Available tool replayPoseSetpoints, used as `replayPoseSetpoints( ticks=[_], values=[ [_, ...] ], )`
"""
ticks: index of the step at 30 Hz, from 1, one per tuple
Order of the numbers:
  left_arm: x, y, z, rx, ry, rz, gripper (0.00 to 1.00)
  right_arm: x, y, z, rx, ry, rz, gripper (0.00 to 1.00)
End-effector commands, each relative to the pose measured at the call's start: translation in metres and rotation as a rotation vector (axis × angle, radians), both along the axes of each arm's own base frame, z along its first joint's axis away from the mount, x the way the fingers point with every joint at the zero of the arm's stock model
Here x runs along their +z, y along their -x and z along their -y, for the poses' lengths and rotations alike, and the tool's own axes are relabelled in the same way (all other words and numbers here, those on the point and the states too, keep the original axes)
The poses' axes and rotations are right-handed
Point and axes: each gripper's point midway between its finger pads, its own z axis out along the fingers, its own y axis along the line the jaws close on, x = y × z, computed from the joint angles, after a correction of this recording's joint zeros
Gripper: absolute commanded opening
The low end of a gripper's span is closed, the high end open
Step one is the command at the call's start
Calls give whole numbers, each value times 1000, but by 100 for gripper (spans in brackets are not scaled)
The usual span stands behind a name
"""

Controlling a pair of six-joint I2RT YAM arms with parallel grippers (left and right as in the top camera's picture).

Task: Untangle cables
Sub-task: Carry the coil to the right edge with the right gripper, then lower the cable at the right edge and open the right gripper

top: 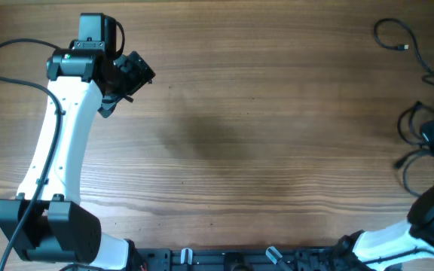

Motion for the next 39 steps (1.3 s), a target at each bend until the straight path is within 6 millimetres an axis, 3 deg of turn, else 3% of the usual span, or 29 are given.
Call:
replayPoseSetpoints(
  ticks=[1,2,4,6,9,12,14,16,19,23,25,28,31,39],
  values=[
    [-4,0,-5,24,-9,-11,100,-41,26,10,-88,-59,-92,4],
    [-4,0,-5,24,-9,-11,100,-50,21,10,-86,-84,-73,4],
    [-4,-1,-5,24,-8,-8,100,-59,-6,1,24,-162,28,4],
    [-3,-1,-5,24,-8,-5,100,-60,-22,-3,36,-188,103,4],
    [-3,-3,-5,24,-8,0,100,-48,-90,-33,196,-297,372,4],
    [-3,-3,-5,24,-8,-1,100,-36,-113,-35,280,-254,407,4],
    [-3,-3,-5,24,-8,0,100,-17,-124,-32,373,-246,414,4],
    [-3,-3,-5,24,-8,0,100,0,-114,-17,359,-197,322,4],
    [-3,-3,-5,24,-8,0,100,16,-56,8,86,-118,86,4],
    [-3,-2,-5,24,-9,-4,100,46,0,20,-203,14,-28,4],
    [-4,-1,-5,24,-9,-8,100,70,17,26,-282,83,-11,4],
    [-3,-2,-5,24,-8,-4,100,91,19,29,-283,116,41,4],
    [-3,-2,-5,24,-8,-4,100,79,25,20,-284,81,14,4],
    [-3,-3,-5,24,-8,3,100,-15,58,-15,-326,-13,-55,5]
  ],
)
